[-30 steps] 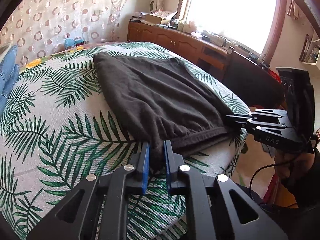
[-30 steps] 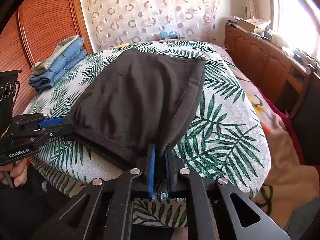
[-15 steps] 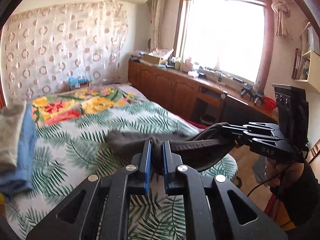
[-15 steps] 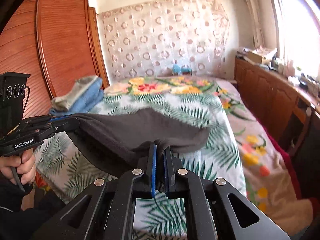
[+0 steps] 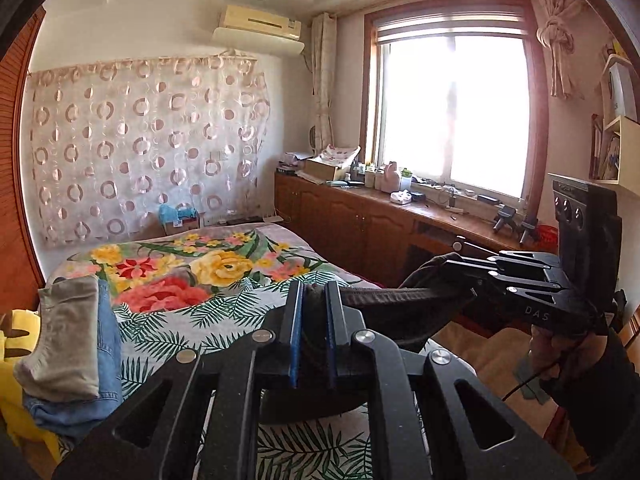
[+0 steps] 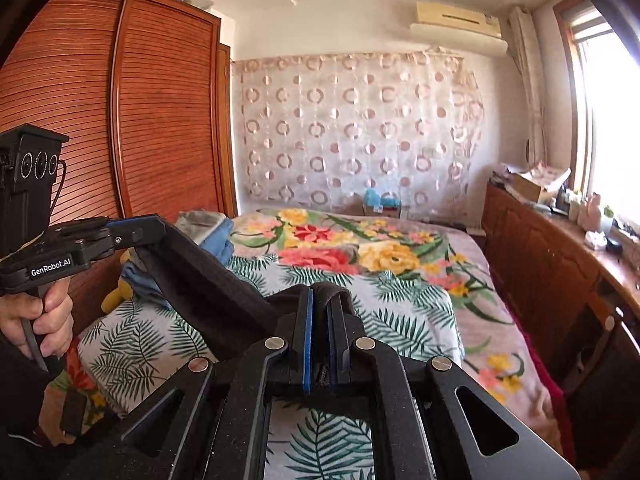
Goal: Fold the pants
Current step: 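Lift the shorts with both grippers and fold them over onto themselves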
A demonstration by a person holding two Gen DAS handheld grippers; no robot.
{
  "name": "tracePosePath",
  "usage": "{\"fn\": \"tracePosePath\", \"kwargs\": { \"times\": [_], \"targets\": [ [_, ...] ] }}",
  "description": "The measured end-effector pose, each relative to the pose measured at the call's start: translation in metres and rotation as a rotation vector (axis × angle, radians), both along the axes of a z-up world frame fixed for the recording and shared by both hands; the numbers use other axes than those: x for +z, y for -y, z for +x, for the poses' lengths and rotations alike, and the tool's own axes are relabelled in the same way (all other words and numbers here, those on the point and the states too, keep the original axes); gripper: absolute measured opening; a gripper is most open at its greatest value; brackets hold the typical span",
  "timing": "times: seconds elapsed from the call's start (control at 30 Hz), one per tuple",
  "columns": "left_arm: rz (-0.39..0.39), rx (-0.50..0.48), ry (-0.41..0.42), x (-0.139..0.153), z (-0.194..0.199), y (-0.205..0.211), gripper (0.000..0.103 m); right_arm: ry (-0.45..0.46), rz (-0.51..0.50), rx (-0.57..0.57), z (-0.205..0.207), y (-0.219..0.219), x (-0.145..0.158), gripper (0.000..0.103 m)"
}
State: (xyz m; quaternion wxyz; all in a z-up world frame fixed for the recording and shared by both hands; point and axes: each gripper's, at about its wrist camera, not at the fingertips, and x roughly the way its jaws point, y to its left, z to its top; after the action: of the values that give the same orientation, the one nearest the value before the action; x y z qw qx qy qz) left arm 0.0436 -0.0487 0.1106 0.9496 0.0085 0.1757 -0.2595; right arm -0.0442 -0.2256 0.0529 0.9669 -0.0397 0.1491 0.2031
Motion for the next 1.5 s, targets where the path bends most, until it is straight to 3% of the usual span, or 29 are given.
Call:
{"fn": "tracePosePath", "kwargs": {
  "times": [0.23,0.53,0.63,0.87,1.07,1.23,1.37,1.5],
  "targets": [
    [0.006,0.045,-0.027,-0.018,0.016,-0.016,0.011,0.01,-0.013,0.031,0.015,-0.001,-0.013,0.006],
    [-0.005,0.09,-0.174,-0.087,0.073,-0.036,0.011,-0.122,-0.011,0.079,0.077,-0.003,-0.044,0.006],
    [-0.006,0.099,-0.198,-0.094,0.093,-0.04,0.011,-0.17,-0.019,0.086,0.105,-0.006,-0.05,0.006],
    [0.016,0.148,-0.198,-0.078,0.159,-0.045,0.011,-0.181,-0.046,0.103,0.177,-0.023,-0.026,0.006],
    [0.016,0.201,-0.11,-0.023,0.209,-0.049,0.011,-0.142,-0.037,0.1,0.255,-0.033,0.0,0.005],
    [0.044,0.217,-0.004,0.017,0.216,-0.048,0.011,-0.055,-0.007,0.092,0.29,-0.037,0.039,0.006],
    [0.066,0.223,0.016,0.012,0.205,-0.05,0.011,0.01,0.018,0.093,0.287,-0.036,0.054,0.006],
    [0.089,0.218,-0.053,-0.03,0.189,-0.051,0.011,-0.028,0.008,0.108,0.283,-0.043,0.027,0.006]
  ]
}}
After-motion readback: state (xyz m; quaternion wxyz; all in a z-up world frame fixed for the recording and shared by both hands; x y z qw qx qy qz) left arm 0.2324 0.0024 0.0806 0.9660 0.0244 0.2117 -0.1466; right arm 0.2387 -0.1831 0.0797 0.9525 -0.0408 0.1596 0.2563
